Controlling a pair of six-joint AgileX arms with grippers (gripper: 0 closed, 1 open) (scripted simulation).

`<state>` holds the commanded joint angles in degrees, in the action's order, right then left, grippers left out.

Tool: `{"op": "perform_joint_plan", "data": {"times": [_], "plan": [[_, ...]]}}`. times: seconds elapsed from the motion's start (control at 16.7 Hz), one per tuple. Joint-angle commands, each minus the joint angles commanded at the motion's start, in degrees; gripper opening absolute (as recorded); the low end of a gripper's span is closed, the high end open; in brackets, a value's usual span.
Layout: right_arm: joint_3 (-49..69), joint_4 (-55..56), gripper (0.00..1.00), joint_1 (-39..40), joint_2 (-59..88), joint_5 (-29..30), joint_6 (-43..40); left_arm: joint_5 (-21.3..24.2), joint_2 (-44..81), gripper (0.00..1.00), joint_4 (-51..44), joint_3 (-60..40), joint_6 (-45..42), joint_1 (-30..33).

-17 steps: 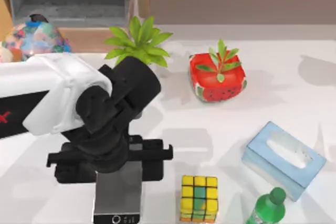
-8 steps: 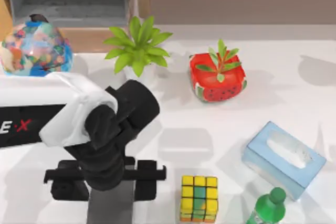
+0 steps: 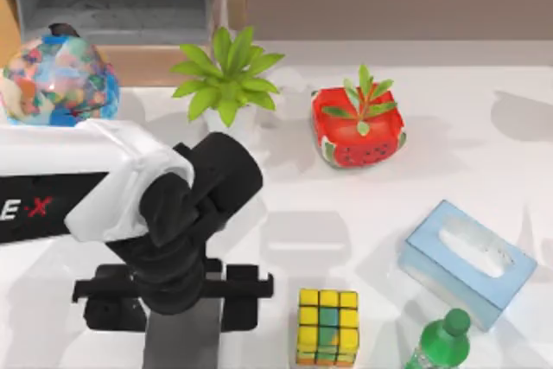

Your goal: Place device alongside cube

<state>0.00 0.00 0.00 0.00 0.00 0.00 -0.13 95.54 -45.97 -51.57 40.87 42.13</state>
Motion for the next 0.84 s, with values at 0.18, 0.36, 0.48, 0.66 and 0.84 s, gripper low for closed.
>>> {"op": "perform_joint_plan", "data": {"times": [0.18, 0.36, 0.48, 0.66, 0.84], "plan": [[0.0, 0.0, 1.00, 0.0, 0.0, 0.0, 0.0, 0.0, 0.0, 0.60, 0.0, 0.0, 0.0, 0.0], [0.0, 0.0, 1.00, 0.0, 0.0, 0.0, 0.0, 0.0, 0.0, 0.83, 0.0, 0.0, 0.0, 0.0], [0.0, 0.0, 1.00, 0.0, 0.0, 0.0, 0.0, 0.0, 0.0, 0.98, 0.0, 0.0, 0.0, 0.0], [0.0, 0.0, 1.00, 0.0, 0.0, 0.0, 0.0, 0.0, 0.0, 1.00, 0.0, 0.0, 0.0, 0.0], [0.0, 0.0, 1.00, 0.0, 0.0, 0.0, 0.0, 0.0, 0.0, 1.00, 0.0, 0.0, 0.0, 0.0]]}}
